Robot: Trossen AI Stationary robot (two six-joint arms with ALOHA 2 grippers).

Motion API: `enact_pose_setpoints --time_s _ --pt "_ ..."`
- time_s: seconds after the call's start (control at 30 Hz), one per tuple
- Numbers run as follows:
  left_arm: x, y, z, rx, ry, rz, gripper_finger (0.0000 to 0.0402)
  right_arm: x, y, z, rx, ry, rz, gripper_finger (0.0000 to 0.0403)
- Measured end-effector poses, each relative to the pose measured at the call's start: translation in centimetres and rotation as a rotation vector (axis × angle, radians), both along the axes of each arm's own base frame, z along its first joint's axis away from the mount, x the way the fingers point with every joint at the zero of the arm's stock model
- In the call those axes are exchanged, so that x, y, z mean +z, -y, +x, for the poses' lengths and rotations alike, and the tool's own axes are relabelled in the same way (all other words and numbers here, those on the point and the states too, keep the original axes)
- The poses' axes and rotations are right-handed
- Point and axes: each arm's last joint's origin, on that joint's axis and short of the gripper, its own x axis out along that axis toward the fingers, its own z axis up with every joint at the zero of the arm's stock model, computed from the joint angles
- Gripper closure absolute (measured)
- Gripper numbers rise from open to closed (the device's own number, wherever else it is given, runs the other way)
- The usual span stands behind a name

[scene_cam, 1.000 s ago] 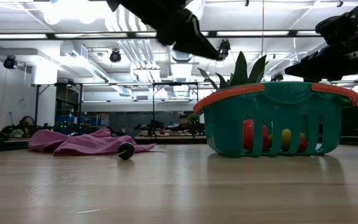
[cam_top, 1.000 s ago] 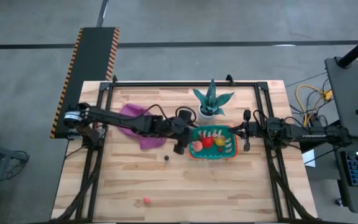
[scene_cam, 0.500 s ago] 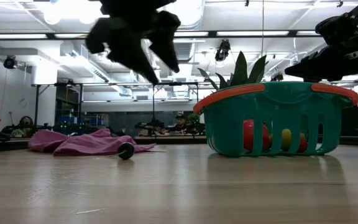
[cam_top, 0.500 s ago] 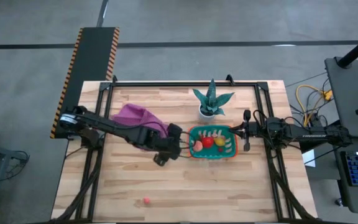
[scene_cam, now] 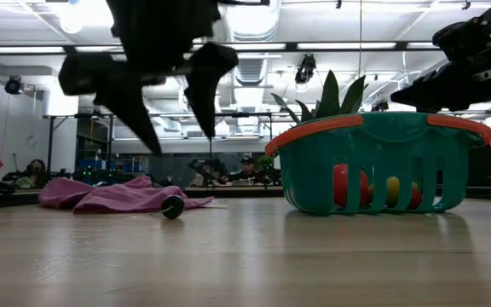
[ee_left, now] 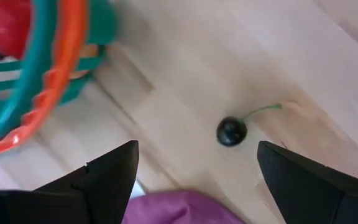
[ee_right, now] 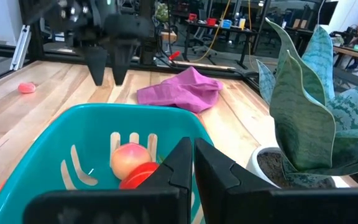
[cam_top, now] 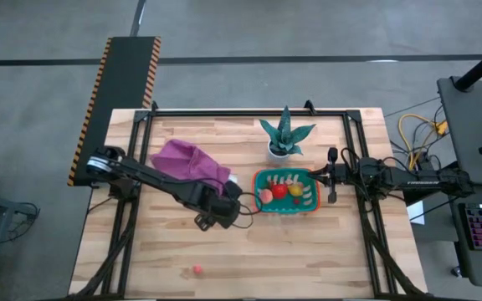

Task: Pick and placing Produce into tupperware
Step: Put the cherry into the green basket

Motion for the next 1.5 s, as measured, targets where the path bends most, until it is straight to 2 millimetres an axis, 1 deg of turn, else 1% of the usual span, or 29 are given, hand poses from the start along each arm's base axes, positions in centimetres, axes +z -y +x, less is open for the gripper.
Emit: enact_pose_setpoints --time_s 0.23,0.47,0.67,1.0,1.33,1.5 --pt "-3.8 0.1 0.4 -0.029 -0.121 0.039 0.0089 0.0 0.0 0.0 0.0 0.0 0.0 0.0394" --pt "-6.0 0.2 1.0 -0.078 -0.184 0.069 0.0089 0.0 0.0 0.0 0.0 -0.001 0.0 0.0394" --pt "-6.5 0.4 1.2 -0.148 -0.205 0.088 0.0089 0.0 0.0 0.0 0.0 -0.001 0.0 0.0394" --pt "-6.5 0.5 1.4 -0.413 -0.216 0.145 0.0089 0.0 0.0 0.0 0.0 -0.001 0.0 0.0394" --pt "-6.6 0.4 1.4 -0.42 -0.218 0.114 0.0092 0.0 0.0 0.0 0.0 0.0 -0.001 0.0394" --pt "-6.7 0.4 1.3 -0.416 -0.226 0.109 0.0128 0.0 0.0 0.0 0.0 -0.001 0.0 0.0394"
